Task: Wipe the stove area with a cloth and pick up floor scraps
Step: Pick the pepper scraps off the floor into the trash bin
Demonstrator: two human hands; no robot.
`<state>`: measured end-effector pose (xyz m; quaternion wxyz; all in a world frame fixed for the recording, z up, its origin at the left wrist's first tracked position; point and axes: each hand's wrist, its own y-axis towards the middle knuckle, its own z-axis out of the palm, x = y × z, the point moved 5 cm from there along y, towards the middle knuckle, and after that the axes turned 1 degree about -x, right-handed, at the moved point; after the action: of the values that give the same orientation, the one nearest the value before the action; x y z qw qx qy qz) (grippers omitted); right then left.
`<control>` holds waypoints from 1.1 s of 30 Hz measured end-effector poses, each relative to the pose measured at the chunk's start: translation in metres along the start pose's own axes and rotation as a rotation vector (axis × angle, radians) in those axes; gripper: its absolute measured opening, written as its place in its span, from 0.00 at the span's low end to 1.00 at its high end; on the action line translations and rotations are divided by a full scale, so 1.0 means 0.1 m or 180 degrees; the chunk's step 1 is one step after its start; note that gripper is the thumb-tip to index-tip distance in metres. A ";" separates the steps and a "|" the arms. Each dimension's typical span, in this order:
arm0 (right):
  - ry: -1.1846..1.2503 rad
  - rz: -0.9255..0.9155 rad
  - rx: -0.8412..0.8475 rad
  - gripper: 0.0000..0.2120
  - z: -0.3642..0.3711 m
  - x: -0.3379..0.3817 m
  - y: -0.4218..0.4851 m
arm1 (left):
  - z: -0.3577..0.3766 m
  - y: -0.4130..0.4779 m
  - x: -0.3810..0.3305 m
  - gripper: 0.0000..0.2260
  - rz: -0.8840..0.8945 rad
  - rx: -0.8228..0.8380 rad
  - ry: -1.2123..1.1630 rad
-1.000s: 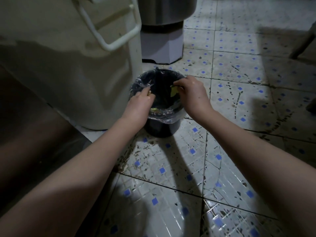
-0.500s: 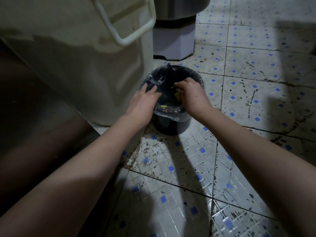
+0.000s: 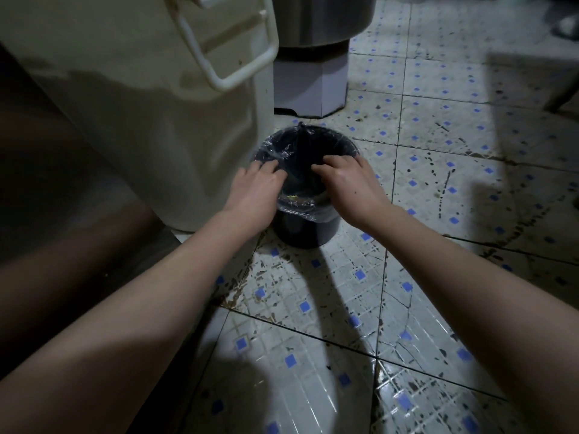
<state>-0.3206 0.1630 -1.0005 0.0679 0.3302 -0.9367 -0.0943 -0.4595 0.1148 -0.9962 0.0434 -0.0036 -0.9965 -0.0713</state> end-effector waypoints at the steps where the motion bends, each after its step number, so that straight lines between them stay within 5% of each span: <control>1: -0.0019 0.0003 0.0009 0.22 -0.03 -0.02 -0.03 | -0.02 0.00 -0.01 0.21 0.0023 0.0000 0.0004; 23: 0.0133 0.0592 0.0095 0.26 -0.13 -0.58 -0.83 | -0.16 0.16 -0.71 0.17 0.0262 -0.0190 -0.0442; 33: 0.0330 0.0946 0.0319 0.25 -0.59 -0.72 -0.85 | -0.63 0.41 -0.72 0.17 0.0439 0.0328 -0.0288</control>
<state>-0.2026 0.1356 -0.9668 0.1129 0.1953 -0.9740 -0.0192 -0.3815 0.1460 -0.9350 0.0032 -0.0732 -0.9972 -0.0165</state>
